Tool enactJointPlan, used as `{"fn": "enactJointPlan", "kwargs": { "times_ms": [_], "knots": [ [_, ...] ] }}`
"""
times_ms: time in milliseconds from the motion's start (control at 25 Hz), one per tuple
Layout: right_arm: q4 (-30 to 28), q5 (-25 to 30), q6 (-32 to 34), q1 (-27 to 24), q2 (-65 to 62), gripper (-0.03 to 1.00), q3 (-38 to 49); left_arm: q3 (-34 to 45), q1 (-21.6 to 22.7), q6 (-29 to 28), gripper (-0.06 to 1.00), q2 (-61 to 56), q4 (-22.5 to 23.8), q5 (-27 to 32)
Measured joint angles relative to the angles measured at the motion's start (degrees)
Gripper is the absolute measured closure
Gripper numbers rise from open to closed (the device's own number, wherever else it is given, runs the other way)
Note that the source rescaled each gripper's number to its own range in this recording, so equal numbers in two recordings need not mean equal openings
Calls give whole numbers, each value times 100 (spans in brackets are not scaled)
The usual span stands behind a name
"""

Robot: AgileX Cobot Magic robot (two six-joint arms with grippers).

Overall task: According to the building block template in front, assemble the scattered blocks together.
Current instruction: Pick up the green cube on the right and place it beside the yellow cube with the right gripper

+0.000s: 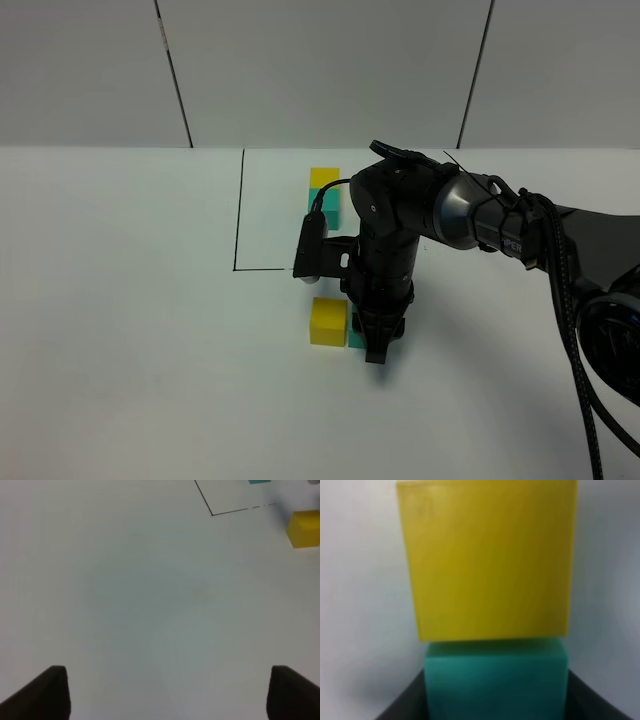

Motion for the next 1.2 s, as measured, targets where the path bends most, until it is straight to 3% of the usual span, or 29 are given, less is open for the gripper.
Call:
{"fn": "enactJointPlan", "kwargs": {
  "times_ms": [760, 1200],
  "knots": [
    [25, -57, -44, 0, 0, 96, 0, 0, 0, 0, 4, 0, 0, 0],
    [101, -125, -399, 0, 0, 96, 0, 0, 0, 0, 4, 0, 0, 0]
  ]
}}
